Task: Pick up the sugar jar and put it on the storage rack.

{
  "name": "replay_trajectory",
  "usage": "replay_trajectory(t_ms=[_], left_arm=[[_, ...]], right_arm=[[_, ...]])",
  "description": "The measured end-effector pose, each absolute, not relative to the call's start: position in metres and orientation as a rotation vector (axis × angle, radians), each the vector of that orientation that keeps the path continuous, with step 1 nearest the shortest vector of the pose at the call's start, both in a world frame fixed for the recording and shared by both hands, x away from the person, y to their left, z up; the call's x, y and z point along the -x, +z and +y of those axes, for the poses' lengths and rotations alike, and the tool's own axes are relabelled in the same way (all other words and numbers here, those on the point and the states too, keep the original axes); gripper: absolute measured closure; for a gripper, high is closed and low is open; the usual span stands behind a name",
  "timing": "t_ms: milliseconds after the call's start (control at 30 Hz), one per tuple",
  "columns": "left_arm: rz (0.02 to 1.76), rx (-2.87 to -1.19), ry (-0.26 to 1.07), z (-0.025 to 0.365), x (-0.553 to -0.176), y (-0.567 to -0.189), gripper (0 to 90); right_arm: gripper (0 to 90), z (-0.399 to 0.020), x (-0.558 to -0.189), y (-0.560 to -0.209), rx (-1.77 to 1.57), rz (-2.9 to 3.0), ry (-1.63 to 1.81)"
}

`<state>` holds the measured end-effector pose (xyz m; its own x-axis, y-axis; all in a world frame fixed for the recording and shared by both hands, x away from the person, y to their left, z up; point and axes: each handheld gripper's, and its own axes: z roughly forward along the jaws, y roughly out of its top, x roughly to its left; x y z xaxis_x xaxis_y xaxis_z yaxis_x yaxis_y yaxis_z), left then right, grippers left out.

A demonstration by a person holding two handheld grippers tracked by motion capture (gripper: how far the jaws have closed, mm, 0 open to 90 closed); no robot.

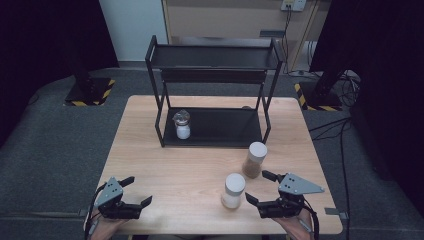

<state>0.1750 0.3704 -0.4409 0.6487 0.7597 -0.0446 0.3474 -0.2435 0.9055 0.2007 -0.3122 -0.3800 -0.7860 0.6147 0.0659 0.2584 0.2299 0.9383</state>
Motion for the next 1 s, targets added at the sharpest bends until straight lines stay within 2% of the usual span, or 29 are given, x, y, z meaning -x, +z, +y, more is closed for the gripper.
replay_trajectory(t_ms=[567,1000], left_arm=[[0.879,-1.847,0.503,0.37,-0.175,-0.441,2.8],[0.879,-1.852,0.503,0.37,-0.175,-0.44,2.8]], right_arm=[[11.7,-0.28,-0.223,-0.39,-0.789,2.287,1.573],[12.9,-0.27,-0.233,-0.405,-0.855,2.304,1.542]])
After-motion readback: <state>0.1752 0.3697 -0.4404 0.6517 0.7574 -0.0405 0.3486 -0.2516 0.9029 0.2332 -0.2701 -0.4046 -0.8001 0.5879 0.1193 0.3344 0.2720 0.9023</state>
